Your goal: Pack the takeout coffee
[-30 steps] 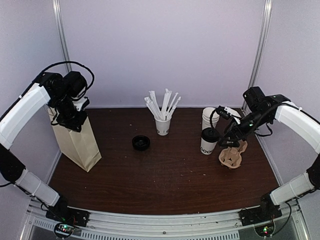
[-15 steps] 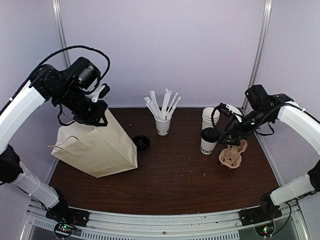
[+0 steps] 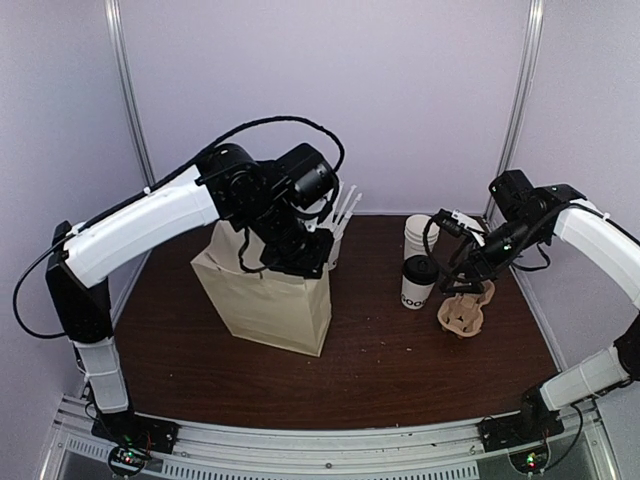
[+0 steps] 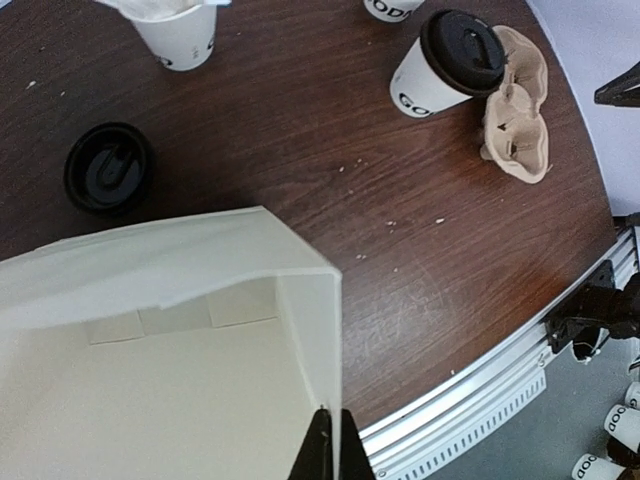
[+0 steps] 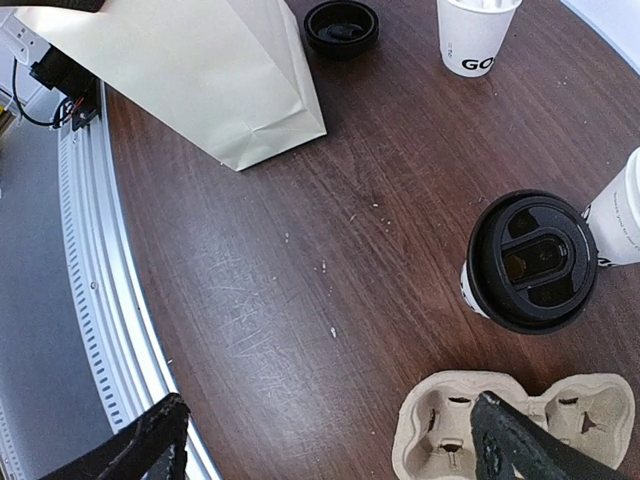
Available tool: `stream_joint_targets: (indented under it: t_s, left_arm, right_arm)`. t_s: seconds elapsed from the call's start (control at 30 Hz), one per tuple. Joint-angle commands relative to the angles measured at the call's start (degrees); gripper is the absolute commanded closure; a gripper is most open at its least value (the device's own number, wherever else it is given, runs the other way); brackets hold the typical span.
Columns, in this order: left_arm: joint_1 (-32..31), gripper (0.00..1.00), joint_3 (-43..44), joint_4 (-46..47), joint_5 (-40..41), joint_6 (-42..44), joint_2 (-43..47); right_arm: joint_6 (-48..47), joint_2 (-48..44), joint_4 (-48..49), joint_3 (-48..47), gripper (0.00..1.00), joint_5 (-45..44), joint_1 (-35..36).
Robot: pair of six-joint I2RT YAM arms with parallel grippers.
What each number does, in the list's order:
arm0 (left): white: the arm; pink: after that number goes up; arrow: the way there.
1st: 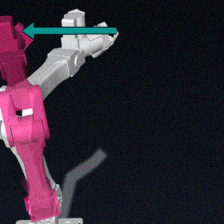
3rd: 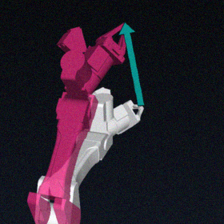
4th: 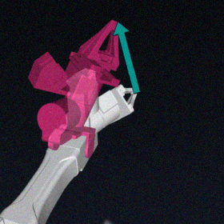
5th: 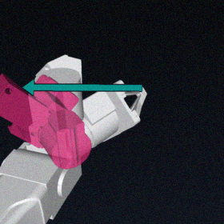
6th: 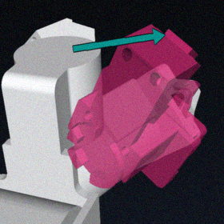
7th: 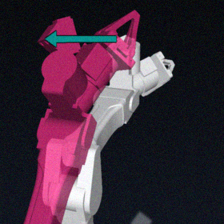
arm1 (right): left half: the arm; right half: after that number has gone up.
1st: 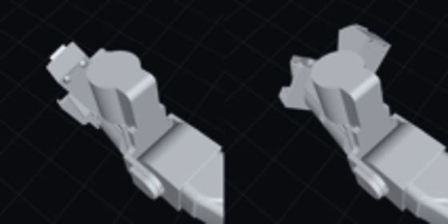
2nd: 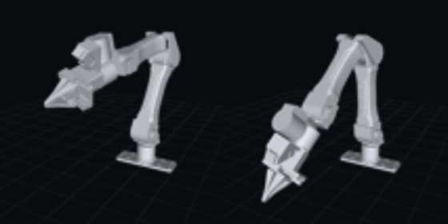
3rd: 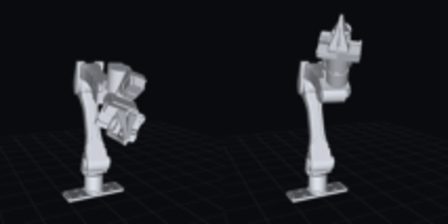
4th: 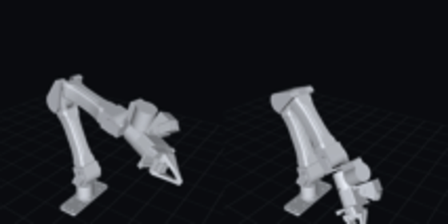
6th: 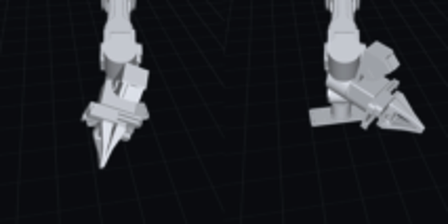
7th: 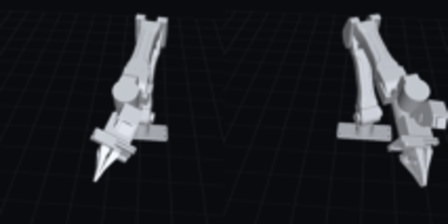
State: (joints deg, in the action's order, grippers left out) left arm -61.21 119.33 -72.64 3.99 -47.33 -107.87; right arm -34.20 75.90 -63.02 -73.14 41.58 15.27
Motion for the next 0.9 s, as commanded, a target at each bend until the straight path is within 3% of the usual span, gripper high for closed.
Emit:
stream_joint_targets:
  t_s: [0.0,0.03,0.1,0.2,0.43,0.5,0.6,0.7,0.87]
  left_arm:
    - [0.13,0.84,8.60,4.22,-2.43,1.72,-4.05]
    - [0.13,0.70,10.91,3.82,-2.59,2.64,-5.08]
    - [0.18,0.51,16.56,2.43,-2.26,5.40,-6.61]
    - [0.34,0.40,21.95,0.95,-1.74,10.86,-6.20]
    - [1.31,0.29,14.13,7.81,0.10,28.18,7.20]
    - [4.72,0.29,9.46,9.26,-0.24,31.49,11.56]
    - [13.27,0.29,3.32,9.67,-7.76,36.90,15.90]
    - [19.31,0.22,-1.04,9.51,-12.98,47.21,16.65]
    - [19.83,0.18,-3.73,7.14,-12.61,64.13,13.33]
  right_arm:
    - [-1.44,-0.55,-1.06,0.57,0.03,1.48,-0.48]
    - [-1.13,-0.45,-0.91,0.55,0.02,1.88,-0.50]
    - [-0.76,-0.13,-1.10,0.19,0.02,2.55,-0.60]
    - [-0.36,0.52,-1.44,-0.77,0.02,3.17,-0.59]
    - [1.26,2.70,-2.22,-3.36,0.02,4.91,-0.59]
    - [0.92,3.17,-3.54,-4.87,0.02,5.08,-0.57]
    - [0.35,2.85,-5.04,-6.40,0.02,5.63,-0.58]
    - [-0.36,1.35,-6.06,-6.48,0.02,6.21,-0.46]
    - [-5.09,-0.44,-11.04,-6.25,0.01,7.65,-0.50]
